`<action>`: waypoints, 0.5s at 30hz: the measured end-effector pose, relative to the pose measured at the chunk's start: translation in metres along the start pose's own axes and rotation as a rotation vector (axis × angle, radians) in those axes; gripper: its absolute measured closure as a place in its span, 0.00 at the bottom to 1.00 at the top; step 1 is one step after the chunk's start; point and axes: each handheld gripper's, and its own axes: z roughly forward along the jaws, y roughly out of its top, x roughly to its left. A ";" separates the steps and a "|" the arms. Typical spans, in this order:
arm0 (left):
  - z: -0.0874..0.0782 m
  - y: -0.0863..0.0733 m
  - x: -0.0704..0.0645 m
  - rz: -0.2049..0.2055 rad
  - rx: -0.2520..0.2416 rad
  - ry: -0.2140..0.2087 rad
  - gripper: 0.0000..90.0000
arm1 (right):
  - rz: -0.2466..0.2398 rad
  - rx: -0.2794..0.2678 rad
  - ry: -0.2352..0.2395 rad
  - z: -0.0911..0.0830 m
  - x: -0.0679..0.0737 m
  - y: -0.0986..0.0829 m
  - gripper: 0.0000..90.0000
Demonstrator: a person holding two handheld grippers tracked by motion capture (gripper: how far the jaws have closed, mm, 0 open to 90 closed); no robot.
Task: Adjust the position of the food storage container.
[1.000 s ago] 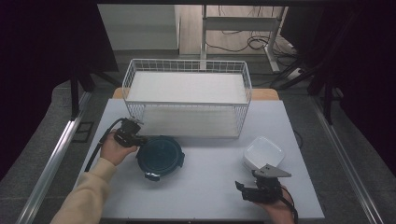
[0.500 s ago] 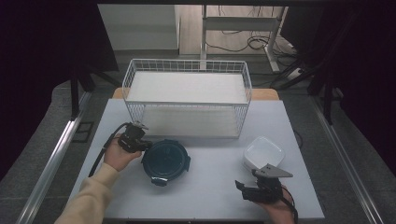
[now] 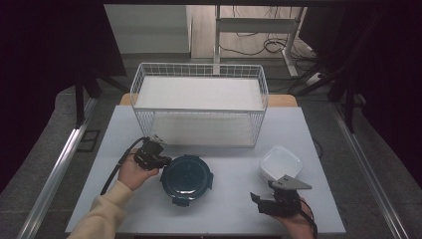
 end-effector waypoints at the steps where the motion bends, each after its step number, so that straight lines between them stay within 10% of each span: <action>1: 0.000 0.000 -0.002 -0.002 -0.003 -0.003 1.00 | -0.002 -0.002 0.000 0.000 0.000 0.000 0.24; 15: 0.005 -0.001 -0.022 -0.015 -0.024 -0.075 1.00 | -0.007 -0.010 -0.006 0.001 0.002 0.000 0.24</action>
